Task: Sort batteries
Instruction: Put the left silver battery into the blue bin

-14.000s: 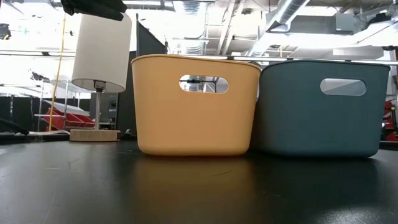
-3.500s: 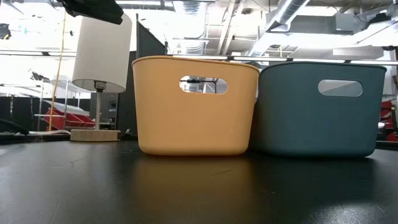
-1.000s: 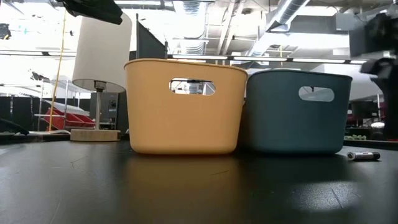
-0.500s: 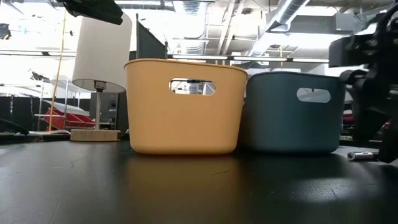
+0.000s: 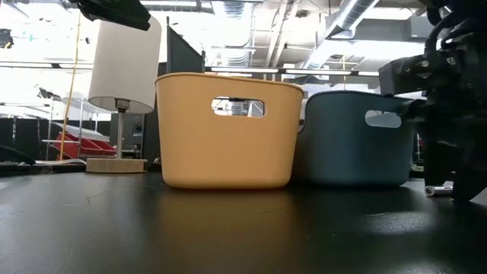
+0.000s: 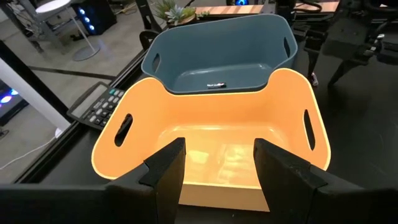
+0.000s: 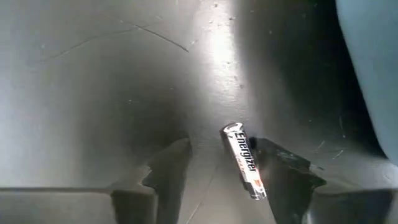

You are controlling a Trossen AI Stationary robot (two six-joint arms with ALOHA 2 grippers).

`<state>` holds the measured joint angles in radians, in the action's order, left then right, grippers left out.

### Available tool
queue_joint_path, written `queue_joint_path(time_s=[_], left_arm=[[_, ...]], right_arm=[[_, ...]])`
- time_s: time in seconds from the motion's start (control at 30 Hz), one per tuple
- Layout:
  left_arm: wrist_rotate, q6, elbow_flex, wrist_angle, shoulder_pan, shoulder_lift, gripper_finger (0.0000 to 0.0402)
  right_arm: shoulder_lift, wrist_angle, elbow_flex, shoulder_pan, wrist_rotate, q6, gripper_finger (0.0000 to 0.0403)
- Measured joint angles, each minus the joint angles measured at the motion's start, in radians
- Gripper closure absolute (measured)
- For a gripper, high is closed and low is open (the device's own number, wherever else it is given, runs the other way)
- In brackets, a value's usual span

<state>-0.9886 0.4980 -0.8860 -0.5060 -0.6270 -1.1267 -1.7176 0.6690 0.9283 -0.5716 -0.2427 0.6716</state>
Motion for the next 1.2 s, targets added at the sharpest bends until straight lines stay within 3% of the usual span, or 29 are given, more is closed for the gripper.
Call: queue_joint_path(time_s=[0.5, 0.83, 1.2], left_arm=[[0.000, -0.004, 0.000, 0.000, 0.000, 0.000, 0.0217], [0.000, -0.005, 0.000, 0.000, 0.000, 0.000, 0.0217], [0.000, -0.005, 0.000, 0.000, 0.000, 0.000, 0.0217]], right_arm=[[-0.003, -0.047, -0.002, -0.002, 0.077, 0.006, 0.0332], [-0.004, -0.080, 0.007, -0.002, 0.086, 0.043, 0.0378], [-0.006, -0.106, 0.018, -0.003, 0.091, 0.054, 0.0385]])
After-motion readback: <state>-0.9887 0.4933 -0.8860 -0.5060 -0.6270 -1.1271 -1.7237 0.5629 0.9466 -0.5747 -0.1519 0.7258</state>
